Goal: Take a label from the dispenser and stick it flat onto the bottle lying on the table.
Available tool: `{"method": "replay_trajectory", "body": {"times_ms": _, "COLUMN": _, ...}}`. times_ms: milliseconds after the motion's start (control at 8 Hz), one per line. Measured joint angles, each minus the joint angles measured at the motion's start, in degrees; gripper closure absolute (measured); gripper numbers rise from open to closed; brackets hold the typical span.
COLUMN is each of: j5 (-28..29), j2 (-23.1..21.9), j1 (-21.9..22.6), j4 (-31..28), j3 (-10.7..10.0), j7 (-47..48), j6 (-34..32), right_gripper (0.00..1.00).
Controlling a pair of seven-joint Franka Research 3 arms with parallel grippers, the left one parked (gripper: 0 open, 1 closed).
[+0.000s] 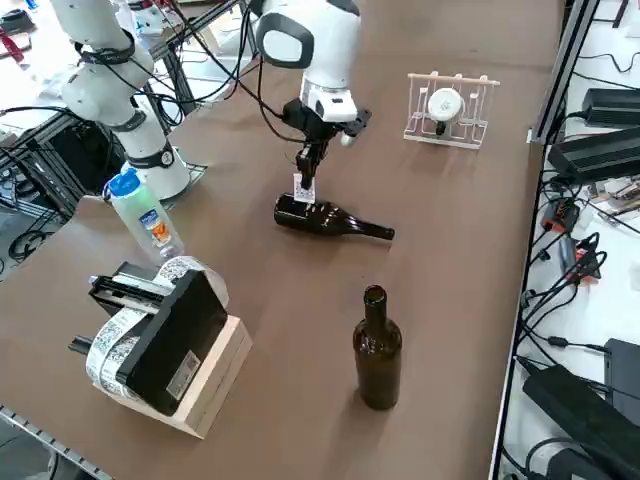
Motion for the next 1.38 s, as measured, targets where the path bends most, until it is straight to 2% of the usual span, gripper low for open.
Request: {"method": "replay_trajectory", "body": {"times_ms": 1375, "j5": 1.65, "j2": 2.18, "j1": -0.38, "j4": -0.07, "j3": 0.00, "j7": -0.87, "j6": 1.37, "right_gripper": 0.98}}
